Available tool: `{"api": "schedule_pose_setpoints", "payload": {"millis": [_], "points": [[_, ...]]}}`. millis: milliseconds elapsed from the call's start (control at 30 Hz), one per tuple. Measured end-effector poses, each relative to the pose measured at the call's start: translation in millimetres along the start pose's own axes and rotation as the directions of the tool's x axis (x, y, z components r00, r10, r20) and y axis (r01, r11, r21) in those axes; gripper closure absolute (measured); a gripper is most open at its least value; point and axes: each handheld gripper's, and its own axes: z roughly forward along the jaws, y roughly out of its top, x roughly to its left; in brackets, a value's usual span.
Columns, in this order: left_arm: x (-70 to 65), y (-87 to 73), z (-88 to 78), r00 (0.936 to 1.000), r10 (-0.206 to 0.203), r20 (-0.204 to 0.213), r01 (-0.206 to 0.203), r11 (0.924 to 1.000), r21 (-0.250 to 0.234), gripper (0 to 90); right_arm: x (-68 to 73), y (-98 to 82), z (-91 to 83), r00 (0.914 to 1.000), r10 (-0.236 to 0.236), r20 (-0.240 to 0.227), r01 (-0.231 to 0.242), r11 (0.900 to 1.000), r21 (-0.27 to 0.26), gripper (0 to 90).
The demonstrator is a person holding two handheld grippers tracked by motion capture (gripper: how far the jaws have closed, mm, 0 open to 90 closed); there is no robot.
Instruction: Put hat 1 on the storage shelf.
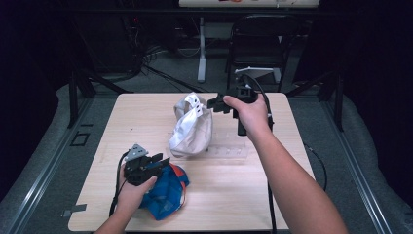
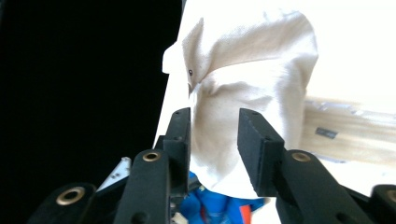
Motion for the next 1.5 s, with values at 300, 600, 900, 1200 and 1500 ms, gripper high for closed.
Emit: {"api": "schedule_pose_setpoints", "payload": {"millis": [300, 600, 900, 1200, 1500], "points": [[21.3, -17.2, -35.9, 0.9979, -0.051, -0.041, 0.050, 0.9985, -0.024, 52.3, -26.7, -49.7, -29.7, 0.9924, -0.117, 0.037, 0.118, 0.993, -0.029, 58.7], [41.9, -31.4, -57.3, 0.9954, -0.054, -0.080, 0.055, 0.9984, 0.010, 50.4, -60.0, -87.8, -30.2, 0.9876, -0.154, 0.031, 0.155, 0.987, -0.036, 55.5], [52.1, -44.2, -81.0, 0.9905, -0.018, -0.137, 0.021, 0.9996, 0.020, 48.3, -81.2, -127.0, -27.0, 0.9679, -0.234, 0.092, 0.240, 0.969, -0.060, 55.4], [59.3, -54.6, -82.5, 0.9940, -0.059, -0.092, 0.064, 0.9970, 0.045, 50.1, -103.7, -163.3, -12.8, 0.9565, -0.269, 0.112, 0.277, 0.959, -0.062, 52.8], [53.7, -53.6, -83.3, 0.9926, -0.009, -0.121, 0.019, 0.9968, 0.077, 52.1, -121.6, -192.8, -5.4, 0.9397, -0.311, 0.143, 0.332, 0.930, -0.161, 53.1]]}}
